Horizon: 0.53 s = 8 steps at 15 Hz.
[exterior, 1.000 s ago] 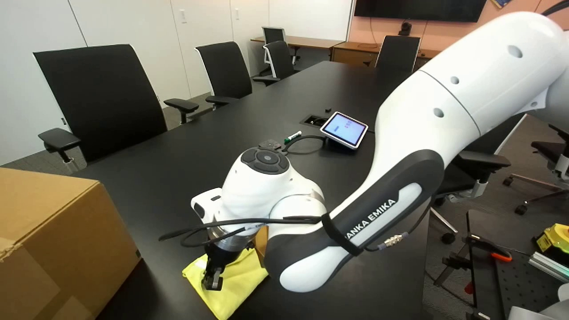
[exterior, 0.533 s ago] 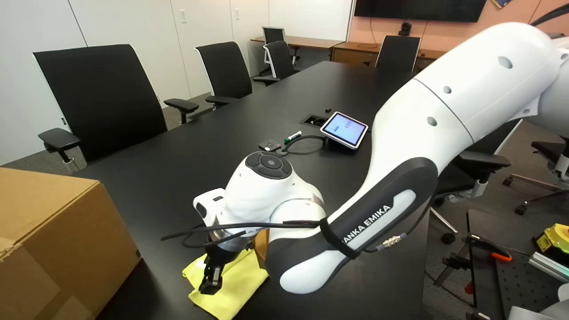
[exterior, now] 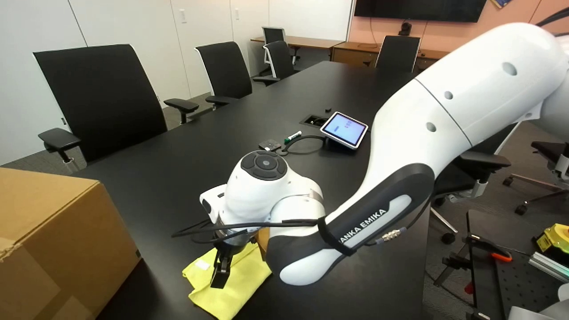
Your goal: Fold the cloth
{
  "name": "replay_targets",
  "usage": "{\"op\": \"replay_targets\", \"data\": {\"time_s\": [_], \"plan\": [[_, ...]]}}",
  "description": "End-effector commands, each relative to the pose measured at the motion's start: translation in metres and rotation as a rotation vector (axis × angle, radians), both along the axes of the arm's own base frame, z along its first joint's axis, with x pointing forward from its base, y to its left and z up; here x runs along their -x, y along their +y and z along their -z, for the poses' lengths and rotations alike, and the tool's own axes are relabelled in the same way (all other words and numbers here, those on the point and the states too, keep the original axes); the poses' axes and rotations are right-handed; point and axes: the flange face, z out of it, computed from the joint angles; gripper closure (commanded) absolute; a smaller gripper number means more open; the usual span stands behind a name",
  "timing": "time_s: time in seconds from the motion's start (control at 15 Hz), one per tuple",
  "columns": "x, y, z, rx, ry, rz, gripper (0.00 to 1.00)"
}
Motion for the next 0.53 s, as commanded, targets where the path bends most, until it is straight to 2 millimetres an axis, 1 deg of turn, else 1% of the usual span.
{"op": "replay_targets", "data": {"time_s": [0.0,0.07,0.2,0.47], "plan": [[0.018,-0.018,-0.022,0.120,0.145,0.060,0.00],[0.025,-0.025,-0.027,0.149,0.197,0.073,0.00],[0.046,-0.042,-0.046,0.204,0.310,0.090,0.00],[0.094,-0.087,-0.082,0.292,0.531,0.161,0.00]]}}
